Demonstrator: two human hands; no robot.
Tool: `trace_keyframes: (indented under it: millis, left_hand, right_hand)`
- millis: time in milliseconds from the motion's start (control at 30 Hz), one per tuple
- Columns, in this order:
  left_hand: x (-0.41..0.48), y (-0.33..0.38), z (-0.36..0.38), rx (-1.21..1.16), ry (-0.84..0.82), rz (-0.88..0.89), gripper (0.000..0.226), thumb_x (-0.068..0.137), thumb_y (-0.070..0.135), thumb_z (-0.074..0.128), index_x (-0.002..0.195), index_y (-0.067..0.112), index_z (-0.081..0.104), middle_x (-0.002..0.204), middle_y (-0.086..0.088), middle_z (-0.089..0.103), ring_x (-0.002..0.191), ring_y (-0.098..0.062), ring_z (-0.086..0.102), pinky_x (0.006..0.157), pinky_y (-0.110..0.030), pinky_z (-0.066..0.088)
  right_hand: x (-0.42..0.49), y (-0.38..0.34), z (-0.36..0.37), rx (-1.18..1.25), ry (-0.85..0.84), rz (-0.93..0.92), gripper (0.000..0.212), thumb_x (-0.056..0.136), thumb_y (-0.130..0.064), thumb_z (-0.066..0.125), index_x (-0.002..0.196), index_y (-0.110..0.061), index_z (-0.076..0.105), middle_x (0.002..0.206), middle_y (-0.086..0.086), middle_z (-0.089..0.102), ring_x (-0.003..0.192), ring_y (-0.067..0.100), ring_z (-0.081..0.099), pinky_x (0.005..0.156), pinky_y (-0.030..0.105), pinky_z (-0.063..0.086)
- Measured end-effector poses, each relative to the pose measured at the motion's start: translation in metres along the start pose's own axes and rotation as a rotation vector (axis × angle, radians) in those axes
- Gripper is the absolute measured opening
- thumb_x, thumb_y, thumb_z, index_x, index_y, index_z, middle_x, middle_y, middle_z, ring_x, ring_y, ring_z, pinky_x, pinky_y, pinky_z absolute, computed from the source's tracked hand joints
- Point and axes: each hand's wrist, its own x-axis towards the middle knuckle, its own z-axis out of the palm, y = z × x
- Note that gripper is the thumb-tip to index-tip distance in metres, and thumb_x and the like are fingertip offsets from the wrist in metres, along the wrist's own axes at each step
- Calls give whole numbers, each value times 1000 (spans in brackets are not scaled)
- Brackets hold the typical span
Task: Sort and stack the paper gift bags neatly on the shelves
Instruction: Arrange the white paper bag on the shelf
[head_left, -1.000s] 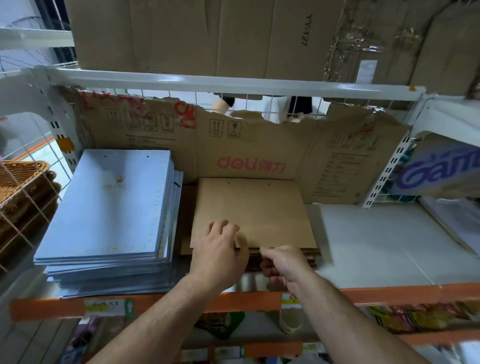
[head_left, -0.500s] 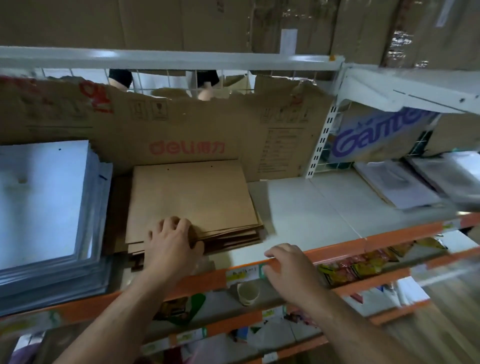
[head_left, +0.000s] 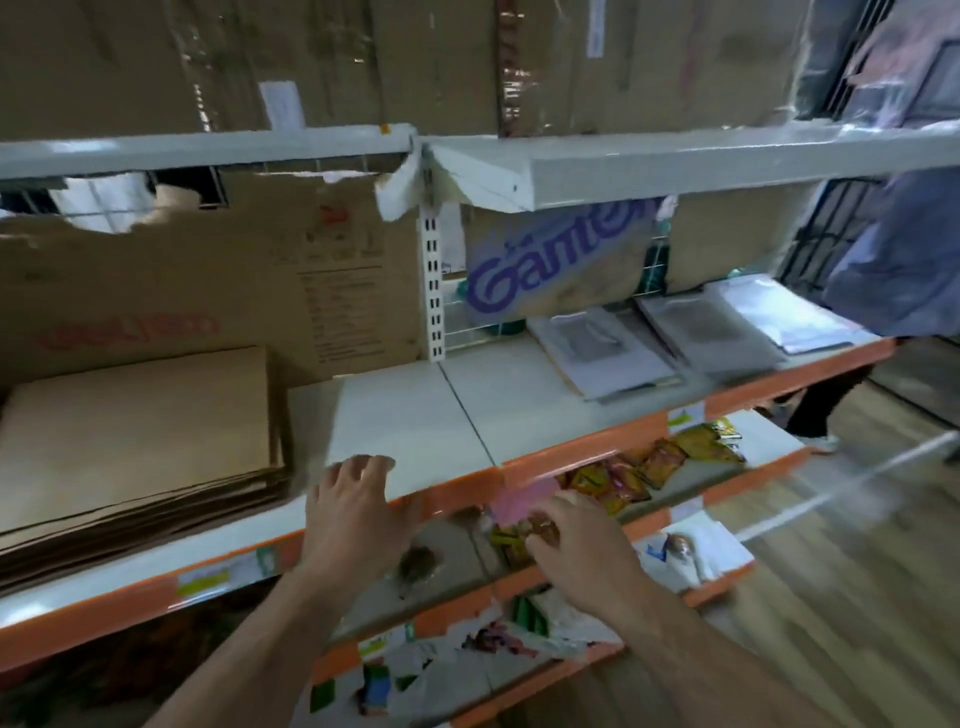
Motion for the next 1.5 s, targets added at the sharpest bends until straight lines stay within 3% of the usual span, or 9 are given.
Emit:
trace_keyframes:
  millis: [133, 367, 600, 767, 1067, 1233, 1300, 1400, 1500]
  left_hand:
    - [8, 66, 24, -9, -29, 53, 58, 95, 53, 51, 146, 28, 42, 151, 2, 43, 140, -25, 32, 115, -38, 29]
    - [46, 143, 58, -34, -95, 140, 60, 91, 48, 54, 146, 25, 43, 148, 1, 46, 138, -25, 34, 113, -36, 32]
    - [115, 198, 97, -241, -79, 150, 59, 94, 46, 53, 146, 21, 41, 145, -4, 48, 134, -23, 39, 108, -36, 37]
    - [161, 219, 120, -340, -135, 77, 62, 96, 44, 56, 147, 15, 39, 144, -8, 49, 131, -26, 44, 103, -39, 41]
    - [193, 240, 143, -359, -109, -103, 78, 85, 51, 67, 147, 13, 42, 136, -6, 57, 126, -27, 47, 103, -39, 40]
    - [200, 254, 150, -300, -45, -221, 94, 76, 68, 69, 148, 16, 40, 140, -9, 52, 128, -29, 47, 105, -42, 41]
    - [200, 264, 151, -277, -11, -244, 100, 76, 72, 66, 151, 17, 33, 146, -11, 45, 132, -30, 42, 107, -44, 40]
    - [196, 282, 154, -179, 39, -168, 102, 76, 76, 62, 153, 21, 24, 153, -10, 32, 137, -30, 32, 108, -46, 36]
    - [202, 298, 158, -123, 5, -184, 100, 77, 76, 60, 152, 21, 23, 152, -10, 33, 136, -32, 33, 106, -46, 37]
  right_hand:
    - [-7, 60, -30, 35, 4, 73, 41, 96, -40, 53, 135, -25, 56, 134, -6, 49, 123, 13, 48, 104, 29, 41]
    - [12, 122, -57, 107, 81, 137, 37, 94, -38, 56, 130, -28, 59, 126, -11, 52, 117, 9, 49, 98, 22, 42]
    - [67, 173, -85, 42, 108, 206, 34, 93, -39, 55, 125, -29, 62, 124, -10, 54, 115, 12, 53, 94, 28, 45]
    - [123, 197, -103, -4, 152, 213, 34, 92, -32, 56, 124, -24, 63, 125, -5, 60, 120, 16, 54, 98, 28, 44]
    - [198, 225, -116, 68, 193, 251, 53, 94, -36, 58, 143, -20, 48, 146, 1, 45, 121, 21, 56, 92, 30, 48]
    - [225, 254, -126, 229, 351, 354, 38, 93, -32, 64, 125, -14, 57, 124, 8, 57, 94, 20, 57, 78, 28, 43]
    - [232, 273, -137, 316, 454, 456, 35, 91, -33, 65, 119, -13, 57, 122, 8, 58, 97, 23, 58, 77, 28, 39]
    - [241, 310, -156, 241, 529, 519, 47, 86, -37, 67, 124, -13, 55, 128, 10, 54, 112, 33, 55, 82, 35, 42]
    - [252, 348, -174, 72, 504, 541, 75, 79, -50, 71, 136, -9, 47, 142, 18, 45, 128, 41, 43, 104, 49, 39]
